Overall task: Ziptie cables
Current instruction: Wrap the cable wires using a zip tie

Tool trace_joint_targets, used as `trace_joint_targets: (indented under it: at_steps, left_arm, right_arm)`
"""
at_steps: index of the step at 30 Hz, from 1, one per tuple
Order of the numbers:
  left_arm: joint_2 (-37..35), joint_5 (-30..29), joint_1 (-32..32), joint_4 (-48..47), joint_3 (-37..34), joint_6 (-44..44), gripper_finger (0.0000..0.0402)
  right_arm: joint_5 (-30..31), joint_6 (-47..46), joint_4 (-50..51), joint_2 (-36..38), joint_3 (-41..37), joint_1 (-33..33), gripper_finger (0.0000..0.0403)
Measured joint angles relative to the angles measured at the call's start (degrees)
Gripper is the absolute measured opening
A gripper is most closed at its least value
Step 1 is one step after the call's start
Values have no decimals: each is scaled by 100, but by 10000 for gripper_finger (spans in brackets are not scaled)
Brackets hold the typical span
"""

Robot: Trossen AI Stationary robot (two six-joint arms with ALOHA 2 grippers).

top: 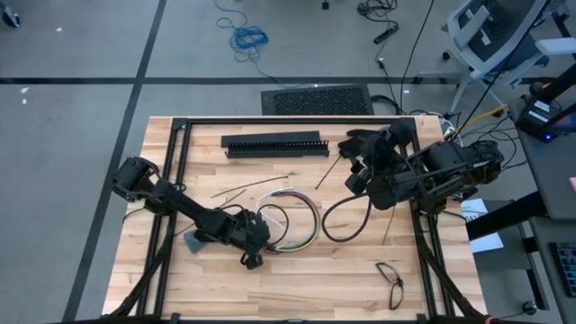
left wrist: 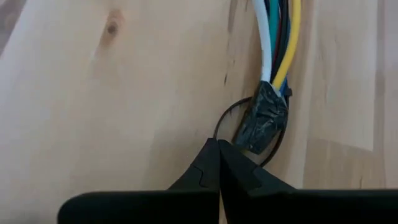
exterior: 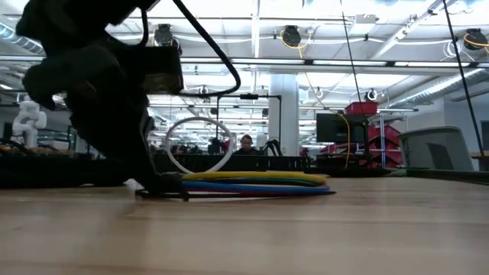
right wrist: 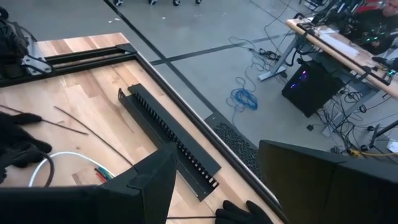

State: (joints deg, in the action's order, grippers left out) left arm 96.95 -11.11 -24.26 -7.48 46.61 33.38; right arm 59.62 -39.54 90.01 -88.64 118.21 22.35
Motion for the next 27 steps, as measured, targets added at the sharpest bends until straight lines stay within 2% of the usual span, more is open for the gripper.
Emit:
trace_joint_targets:
  at_steps: [6,12,22,27]
  left_arm:
    - [-489,-223,133,-525,181,-228,0]
    - [-883,-234,247,-563,197,-187,0]
    - [-978,-9,199,-758,197,82,0]
    - [-969,56,160,-1145,197,78,0]
  right_arm:
    - [86,9,0,0,0,-2,224]
    - [91,-8,1,-2,0,-2,224]
    - [231,-25,0,-3,0,-2,224]
    - [233,-25,1,-4,0,-2,224]
